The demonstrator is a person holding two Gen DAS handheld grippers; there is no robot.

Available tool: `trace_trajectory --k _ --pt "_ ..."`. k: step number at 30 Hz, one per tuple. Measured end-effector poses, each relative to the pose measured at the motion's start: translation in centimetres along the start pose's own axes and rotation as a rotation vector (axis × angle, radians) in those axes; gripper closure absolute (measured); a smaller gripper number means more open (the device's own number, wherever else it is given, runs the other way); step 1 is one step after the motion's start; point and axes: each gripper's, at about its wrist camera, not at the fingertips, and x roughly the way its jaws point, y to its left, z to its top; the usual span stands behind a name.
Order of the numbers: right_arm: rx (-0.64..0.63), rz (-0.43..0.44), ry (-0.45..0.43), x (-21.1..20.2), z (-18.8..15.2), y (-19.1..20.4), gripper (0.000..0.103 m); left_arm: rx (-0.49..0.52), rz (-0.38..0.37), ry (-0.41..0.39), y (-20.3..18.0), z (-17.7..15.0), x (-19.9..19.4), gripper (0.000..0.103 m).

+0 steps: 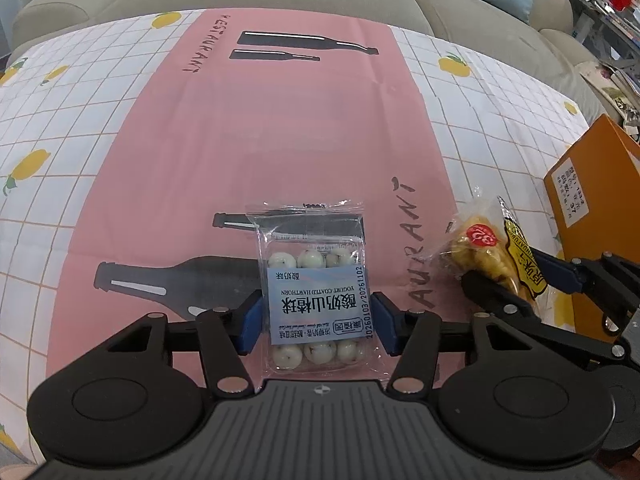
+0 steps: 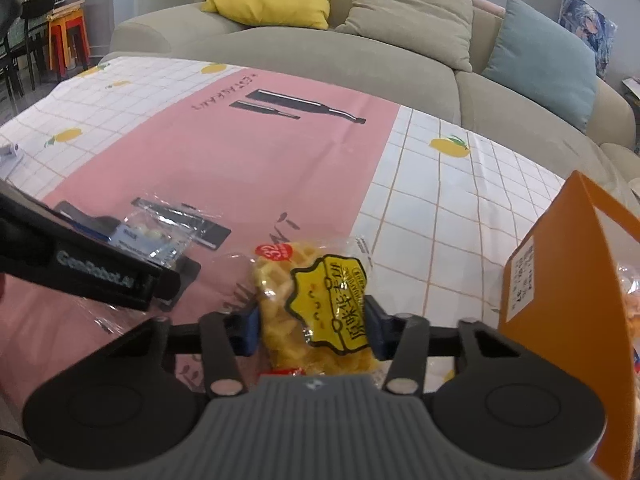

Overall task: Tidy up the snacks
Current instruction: 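Lift the yogurt-ball pack and waffle cake and carry both over the orange box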

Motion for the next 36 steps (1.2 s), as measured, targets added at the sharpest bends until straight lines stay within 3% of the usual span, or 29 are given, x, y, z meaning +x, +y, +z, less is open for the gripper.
trace_trajectory --k 8,22,36 --pt "0.065 -0.005 -0.020 -2.9 0.4 -0.5 0.063 -0.019 -0.035 -0.039 -0.8 0.2 -3.1 0.039" --pt "0.150 0.009 -0.108 -12.2 1.9 -2.8 0.064 0.012 -0.089 -0.145 -4.2 0.9 -12.1 0.039" --pt "0.200 0.003 -0.155 -21.4 1.3 -9.5 0.065 0.148 -0.218 -0.214 -13.0 0.7 -18.1 0.039"
